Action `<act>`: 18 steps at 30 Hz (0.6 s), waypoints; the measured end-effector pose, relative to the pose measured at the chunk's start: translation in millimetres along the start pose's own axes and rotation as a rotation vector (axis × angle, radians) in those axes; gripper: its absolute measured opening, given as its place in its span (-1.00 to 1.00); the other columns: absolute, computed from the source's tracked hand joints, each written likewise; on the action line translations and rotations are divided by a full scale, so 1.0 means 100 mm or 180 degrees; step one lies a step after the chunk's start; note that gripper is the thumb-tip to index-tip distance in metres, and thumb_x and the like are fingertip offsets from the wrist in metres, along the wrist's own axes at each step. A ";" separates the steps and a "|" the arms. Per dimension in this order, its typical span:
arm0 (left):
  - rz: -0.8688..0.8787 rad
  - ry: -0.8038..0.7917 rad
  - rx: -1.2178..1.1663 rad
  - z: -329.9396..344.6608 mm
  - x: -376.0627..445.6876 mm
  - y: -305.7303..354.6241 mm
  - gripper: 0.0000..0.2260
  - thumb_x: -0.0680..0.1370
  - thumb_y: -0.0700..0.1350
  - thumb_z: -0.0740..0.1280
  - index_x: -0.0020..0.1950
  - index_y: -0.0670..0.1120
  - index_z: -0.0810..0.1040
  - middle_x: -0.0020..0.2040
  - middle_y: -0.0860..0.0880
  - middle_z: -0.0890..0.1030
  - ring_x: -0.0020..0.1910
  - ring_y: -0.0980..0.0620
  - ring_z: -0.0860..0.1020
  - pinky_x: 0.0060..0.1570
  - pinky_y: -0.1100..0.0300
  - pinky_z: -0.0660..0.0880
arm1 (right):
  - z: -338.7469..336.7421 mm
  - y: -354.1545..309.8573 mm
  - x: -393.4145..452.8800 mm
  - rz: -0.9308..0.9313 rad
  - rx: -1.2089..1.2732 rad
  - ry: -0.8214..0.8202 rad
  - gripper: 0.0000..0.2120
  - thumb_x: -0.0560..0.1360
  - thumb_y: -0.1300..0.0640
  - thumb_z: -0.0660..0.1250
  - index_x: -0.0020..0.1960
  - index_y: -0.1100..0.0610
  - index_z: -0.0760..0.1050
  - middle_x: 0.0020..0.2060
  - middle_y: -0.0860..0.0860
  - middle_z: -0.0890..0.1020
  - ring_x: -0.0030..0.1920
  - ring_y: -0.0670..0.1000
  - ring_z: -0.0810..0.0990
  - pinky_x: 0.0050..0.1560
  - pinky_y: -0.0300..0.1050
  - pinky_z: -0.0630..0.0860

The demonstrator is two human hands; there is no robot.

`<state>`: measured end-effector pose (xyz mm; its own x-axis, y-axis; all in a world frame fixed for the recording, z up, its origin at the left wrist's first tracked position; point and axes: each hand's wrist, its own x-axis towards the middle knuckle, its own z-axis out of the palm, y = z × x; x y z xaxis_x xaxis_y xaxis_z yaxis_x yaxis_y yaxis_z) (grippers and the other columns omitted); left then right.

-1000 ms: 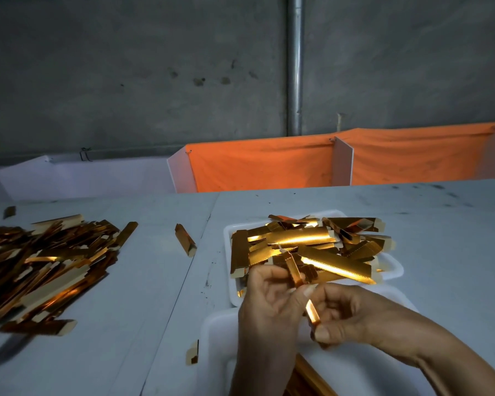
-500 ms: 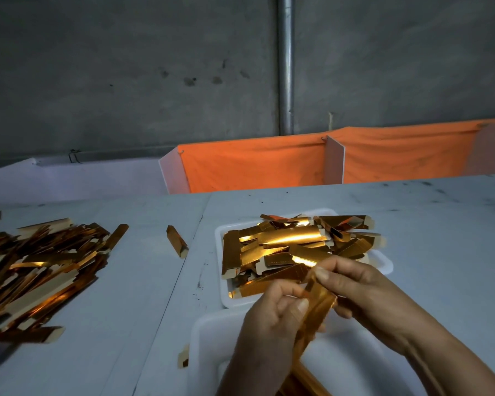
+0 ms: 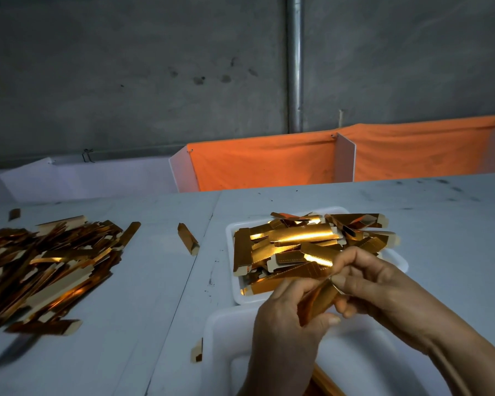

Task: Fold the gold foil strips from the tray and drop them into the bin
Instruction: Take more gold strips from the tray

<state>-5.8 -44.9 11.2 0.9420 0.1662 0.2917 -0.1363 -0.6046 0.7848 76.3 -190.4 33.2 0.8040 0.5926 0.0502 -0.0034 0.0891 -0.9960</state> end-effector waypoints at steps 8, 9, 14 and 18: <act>0.0436 0.0441 0.0647 0.09 0.00 -0.11 -0.51 0.52 0.08 0.33 0.43 0.15 0.30 0.28 0.23 0.37 0.10 0.38 0.22 -0.05 0.66 0.13 | 0.06 0.01 -0.01 -0.0434 -0.0886 0.0034 -0.85 0.29 -0.02 0.42 -0.21 0.04 0.62 -0.11 0.01 0.62 -0.11 0.03 0.63 -0.20 -0.15 0.59; 0.0513 0.0457 0.0698 0.11 0.00 -0.11 -0.50 0.52 0.08 0.34 0.44 0.12 0.30 0.29 0.19 0.38 0.12 0.35 0.23 -0.02 0.63 0.12 | 0.06 0.03 -0.01 -0.0437 -0.0896 0.0084 -0.85 0.28 0.01 0.43 -0.23 0.07 0.63 -0.09 -0.01 0.62 -0.11 0.02 0.63 -0.20 -0.15 0.59; 0.0688 0.0545 0.0700 0.14 0.00 -0.13 -0.54 0.57 0.10 0.25 0.45 0.07 0.31 0.29 0.12 0.39 0.16 0.31 0.28 0.07 0.51 0.27 | 0.04 0.09 0.04 -0.0262 -0.0974 0.0250 -0.91 0.27 0.08 0.44 -0.26 0.09 0.65 -0.01 -0.19 0.64 -0.02 -0.15 0.62 -0.11 -0.16 0.59; 0.0592 0.0558 0.0592 0.11 -0.01 -0.13 -0.59 0.59 0.09 0.21 0.44 0.12 0.33 0.29 0.17 0.39 0.17 0.34 0.28 0.07 0.58 0.22 | 0.04 0.12 0.04 -0.0140 -0.0671 0.0240 -0.92 0.38 0.30 0.42 -0.23 0.15 0.65 0.01 -0.13 0.66 -0.04 -0.04 0.66 -0.17 -0.14 0.61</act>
<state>-1.3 -45.1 -5.0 0.8367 0.1614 0.5233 -0.2276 -0.7667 0.6004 77.1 -184.0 21.3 0.8428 0.5295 0.0961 0.1505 -0.0605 -0.9868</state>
